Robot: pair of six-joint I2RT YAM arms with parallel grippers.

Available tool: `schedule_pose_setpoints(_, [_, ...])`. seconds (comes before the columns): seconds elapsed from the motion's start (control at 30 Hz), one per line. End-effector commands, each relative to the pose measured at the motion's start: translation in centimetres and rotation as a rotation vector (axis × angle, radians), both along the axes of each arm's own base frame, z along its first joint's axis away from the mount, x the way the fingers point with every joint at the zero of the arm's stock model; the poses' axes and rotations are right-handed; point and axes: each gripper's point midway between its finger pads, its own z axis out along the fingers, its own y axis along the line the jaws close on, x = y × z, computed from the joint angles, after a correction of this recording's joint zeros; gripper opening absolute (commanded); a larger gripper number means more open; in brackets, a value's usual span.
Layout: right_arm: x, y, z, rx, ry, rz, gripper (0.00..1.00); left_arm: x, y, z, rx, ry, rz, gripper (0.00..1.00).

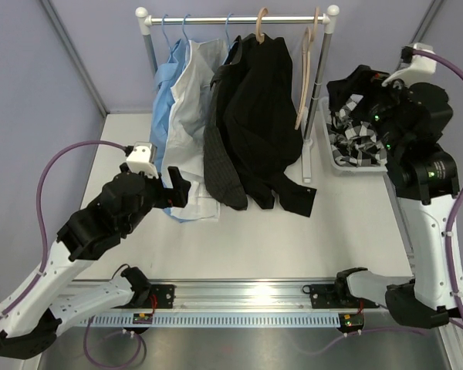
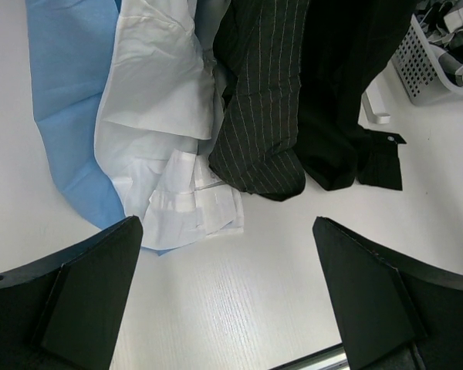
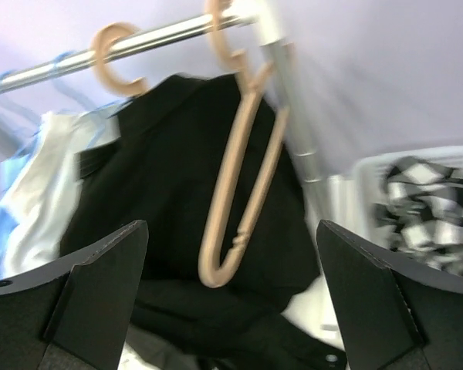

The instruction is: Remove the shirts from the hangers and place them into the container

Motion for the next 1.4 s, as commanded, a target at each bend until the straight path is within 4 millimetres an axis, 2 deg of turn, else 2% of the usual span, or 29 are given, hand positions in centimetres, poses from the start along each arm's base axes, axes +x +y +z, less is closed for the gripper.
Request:
schedule_pose_setpoints(0.0, [2.4,5.1,-2.6,0.011,0.073,0.084,1.00,0.3,0.3,2.1,-0.050,-0.042,0.030,0.99])
schedule_pose_setpoints(0.07, [2.8,7.0,-2.3,0.006,0.073,0.094,0.99,0.1,0.3,2.0,-0.058,-0.041,0.026,0.99])
schedule_pose_setpoints(0.1, [3.8,8.4,-3.4,-0.014,0.101,0.106,0.99,0.1,0.3,1.8,-0.056,-0.037,0.025,0.99])
schedule_pose_setpoints(0.13, [3.5,10.7,-3.5,-0.021,0.110,0.145,0.99,-0.1,0.4,1.7,-0.059,-0.037,0.022,0.99])
schedule_pose_setpoints(0.17, [3.7,11.0,-2.2,-0.012,0.088,0.117,0.99,-0.2,0.5,1.7,-0.067,-0.037,0.026,0.99])
schedule_pose_setpoints(0.2, [4.8,12.5,-3.7,-0.036,0.131,0.116,1.00,-0.3,0.6,1.6,-0.073,-0.037,0.026,0.99])
schedule_pose_setpoints(0.23, [4.8,13.7,-3.6,-0.041,0.130,0.103,1.00,-0.6,0.8,1.6,-0.082,-0.040,0.026,0.99])
schedule_pose_setpoints(0.27, [4.9,14.3,-2.5,-0.029,0.111,0.097,0.99,-0.6,0.9,1.5,-0.087,-0.038,0.029,0.99])
schedule_pose_setpoints(0.3, [5.5,15.8,-3.8,-0.044,0.139,0.081,1.00,-0.9,1.0,1.3,-0.095,-0.038,0.030,0.99])
schedule_pose_setpoints(0.37, [5.9,16.7,-2.8,-0.024,0.119,0.064,1.00,-1.1,1.1,1.1,-0.102,-0.034,0.029,0.99])
schedule_pose_setpoints(0.47, [7.0,19.0,-3.2,-0.027,0.114,0.059,0.99,-1.4,1.2,0.9,-0.118,-0.031,0.028,0.99])
schedule_pose_setpoints(0.57, [7.9,20.0,-3.9,-0.042,0.128,0.036,1.00,-1.7,1.3,0.6,-0.128,-0.024,0.024,0.99])
schedule_pose_setpoints(0.6, [8.1,19.9,-3.6,-0.039,0.122,0.019,0.99,-1.8,1.3,0.7,-0.135,-0.025,0.021,0.99])
schedule_pose_setpoints(0.63, [8.5,19.9,-4.0,-0.047,0.129,0.008,0.98,-1.8,1.3,0.6,-0.137,-0.024,0.020,0.99])
schedule_pose_setpoints(0.67, [9.1,20.1,-5.1,-0.071,0.151,-0.006,0.98,-1.9,1.3,0.6,-0.138,-0.023,0.019,0.99])
schedule_pose_setpoints(0.8, [9.9,20.0,-6.1,-0.107,0.165,-0.042,0.93,-2.0,1.6,0.4,-0.136,-0.025,0.024,0.99])
schedule_pose_setpoints(1.03, [10.6,19.5,-7.6,-0.151,0.196,-0.074,0.86,-1.9,1.3,0.1,-0.119,-0.017,0.014,0.99])
schedule_pose_setpoints(1.13, [10.5,18.5,-7.9,-0.168,0.211,-0.098,0.83,-1.8,1.1,0.0,-0.112,-0.013,0.005,0.99])
schedule_pose_setpoints(1.2, [9.9,17.2,-7.3,-0.174,0.205,-0.112,0.81,-1.8,1.1,0.0,-0.110,-0.012,0.003,0.99])
schedule_pose_setpoints(1.23, [10.1,17.1,-7.7,-0.186,0.214,-0.118,0.80,-1.8,1.1,0.0,-0.109,-0.013,0.004,0.99])
schedule_pose_setpoints(1.27, [9.6,16.4,-7.1,-0.180,0.206,-0.124,0.80,-1.8,1.1,-0.1,-0.106,-0.011,0.004,0.99])
schedule_pose_setpoints(1.37, [9.3,14.9,-7.5,-0.188,0.230,-0.129,0.78,-1.7,1.0,-0.1,-0.103,-0.011,0.003,0.99])
